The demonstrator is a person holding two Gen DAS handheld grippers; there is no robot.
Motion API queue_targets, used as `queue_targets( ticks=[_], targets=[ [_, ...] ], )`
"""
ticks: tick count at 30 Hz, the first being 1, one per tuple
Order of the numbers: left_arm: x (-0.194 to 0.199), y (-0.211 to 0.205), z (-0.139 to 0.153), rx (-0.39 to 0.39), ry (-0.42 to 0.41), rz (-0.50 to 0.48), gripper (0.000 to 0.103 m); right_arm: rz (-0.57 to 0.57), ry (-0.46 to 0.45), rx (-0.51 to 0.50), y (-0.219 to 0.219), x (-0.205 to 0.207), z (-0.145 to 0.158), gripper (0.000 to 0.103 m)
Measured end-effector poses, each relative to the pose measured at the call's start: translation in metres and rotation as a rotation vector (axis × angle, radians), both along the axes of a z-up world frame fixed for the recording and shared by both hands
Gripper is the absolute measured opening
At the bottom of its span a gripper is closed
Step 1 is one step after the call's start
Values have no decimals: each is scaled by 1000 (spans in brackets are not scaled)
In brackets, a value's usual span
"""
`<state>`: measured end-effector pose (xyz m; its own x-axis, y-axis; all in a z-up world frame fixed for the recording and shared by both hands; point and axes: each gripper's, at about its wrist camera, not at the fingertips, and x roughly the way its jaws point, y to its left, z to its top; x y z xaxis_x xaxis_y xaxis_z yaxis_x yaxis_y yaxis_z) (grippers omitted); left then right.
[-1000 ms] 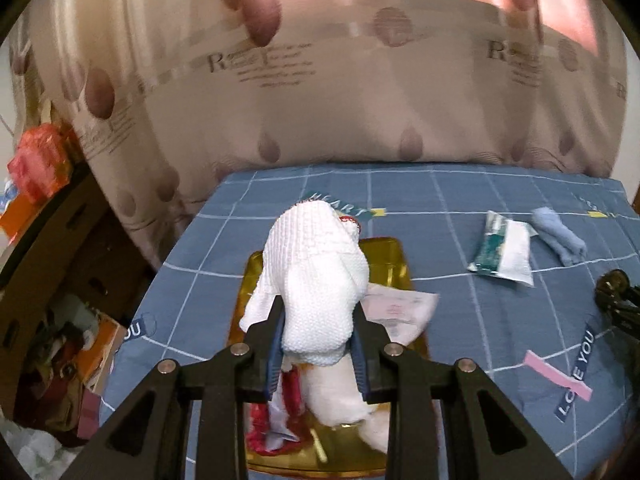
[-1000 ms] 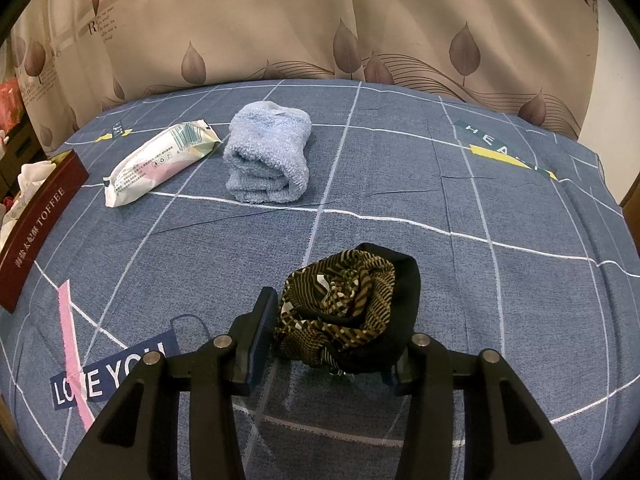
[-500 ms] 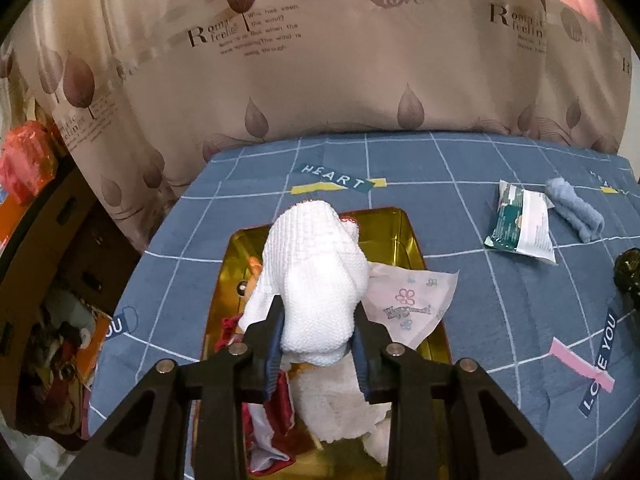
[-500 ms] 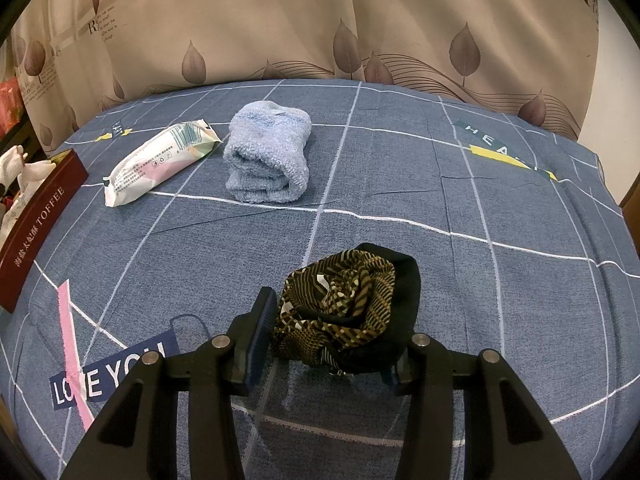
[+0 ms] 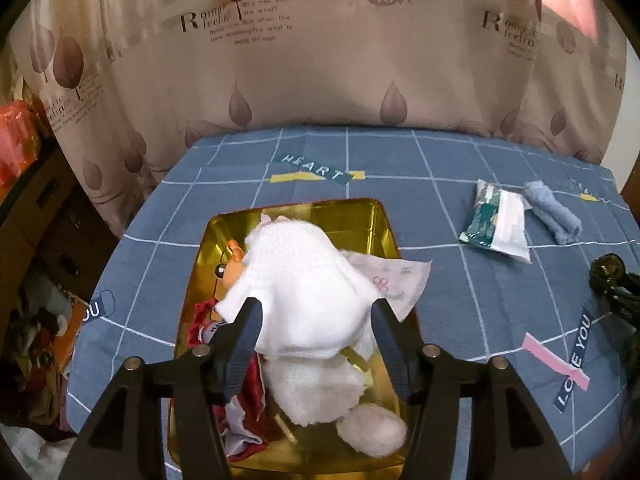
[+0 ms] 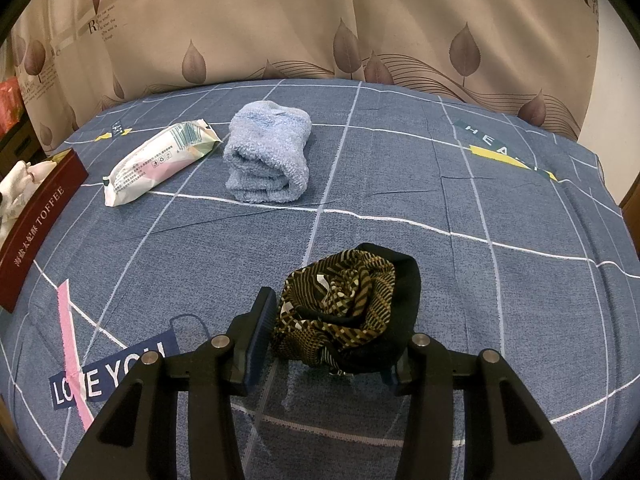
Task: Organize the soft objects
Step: 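Lower the glove into the tin and open the left tool, then carry the dark patterned cloth into the tin and open the right tool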
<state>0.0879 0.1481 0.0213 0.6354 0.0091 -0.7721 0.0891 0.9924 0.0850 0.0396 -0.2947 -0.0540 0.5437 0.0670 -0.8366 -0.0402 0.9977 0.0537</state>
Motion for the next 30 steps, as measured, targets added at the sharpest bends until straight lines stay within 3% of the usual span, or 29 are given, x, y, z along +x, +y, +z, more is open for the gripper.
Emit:
queue_targets(
  ticks=[9, 12, 16, 24, 25, 28, 30],
  targets=[
    [-33, 12, 17, -66, -64, 25, 59, 0, 0, -1, 1, 0, 0, 44],
    [-53, 18, 18, -36, -102, 77, 59, 2, 0, 0, 1, 0, 0, 45],
    [-83, 27, 12, 45, -151, 150, 59, 32, 6, -2, 5, 0, -1, 58],
    [-120, 48, -8, 103, -176, 225, 59, 31, 2, -6, 6, -2, 0, 58],
    [-123, 53, -9, 94, -180, 237, 59, 29, 0, -9, 6, -2, 0, 56],
    [-123, 65, -10, 59, -182, 268, 59, 31, -13, -12, 7, -3, 2, 35],
    [-122, 73, -11, 35, -175, 288, 59, 32, -17, -22, 8, -4, 3, 28]
  ],
)
